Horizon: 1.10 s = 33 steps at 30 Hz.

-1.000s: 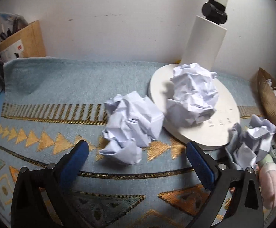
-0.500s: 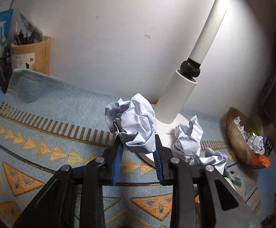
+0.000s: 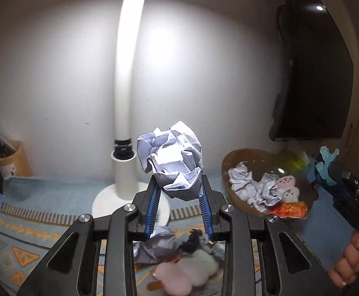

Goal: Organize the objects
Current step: 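Carry the paper ball and blue figure over the amber bowl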

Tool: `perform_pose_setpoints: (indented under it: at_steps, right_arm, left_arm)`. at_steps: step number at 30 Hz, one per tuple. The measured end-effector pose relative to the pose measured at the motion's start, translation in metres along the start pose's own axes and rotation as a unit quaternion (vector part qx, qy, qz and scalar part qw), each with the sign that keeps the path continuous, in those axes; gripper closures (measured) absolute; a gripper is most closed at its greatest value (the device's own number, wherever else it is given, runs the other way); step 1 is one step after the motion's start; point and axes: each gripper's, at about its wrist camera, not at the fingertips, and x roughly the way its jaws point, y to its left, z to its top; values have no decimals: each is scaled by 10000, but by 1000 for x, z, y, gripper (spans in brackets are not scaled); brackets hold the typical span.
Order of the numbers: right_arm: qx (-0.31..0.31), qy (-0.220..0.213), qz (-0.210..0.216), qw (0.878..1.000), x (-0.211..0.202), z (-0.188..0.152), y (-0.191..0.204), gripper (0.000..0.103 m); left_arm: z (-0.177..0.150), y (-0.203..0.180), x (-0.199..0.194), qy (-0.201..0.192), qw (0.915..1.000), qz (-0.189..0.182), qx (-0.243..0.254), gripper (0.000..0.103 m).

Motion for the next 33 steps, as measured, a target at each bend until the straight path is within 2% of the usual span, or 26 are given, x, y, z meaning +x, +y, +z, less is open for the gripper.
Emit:
perform_pose_setpoints:
  at_steps: [3,7,9,12,15,17,21,26,30,33]
  right_arm:
    - [-54,-490,-272,9984,-21,21,-15,72]
    - [-135,-880,-781,9930,-41,41,-35,72]
    - [56,-979,-894,9912,-44,42,-51,72]
    - [199,-862,-969,9914,-41,46,-63,72]
    - [-145,-802,-1421,9865,-33,45,-65,72]
    - [-267,-727,-1681,9827,-27,42,-68,72]
    - [25,-566,-1737,9832,-20,32,-84,72]
    - [-421,-532,-2653,9618,-6,24,-89,71]
    - [-461,-419,-2775,9587,0,21,-95,71]
    - [-611,-422,-2881,9547,3,19,-95,71]
  left_arm:
    - [14,-39,10,-125,9990,31,421,75]
    - [25,-76,26,-79,9976,-403,550,75]
    - [30,-91,34,-84,9970,-572,518,75]
    - [34,-106,49,-20,9970,-759,148,75]
    - [38,-118,72,212,9945,-1010,-157,75]
    - [40,-125,84,224,9951,-955,-128,75]
    - [35,-126,109,308,9950,-928,-211,75]
    - [20,-118,142,621,9953,-731,-141,75]
    - [7,-107,162,941,9915,-820,-380,75]
    - [2,-106,164,933,9929,-677,-285,75]
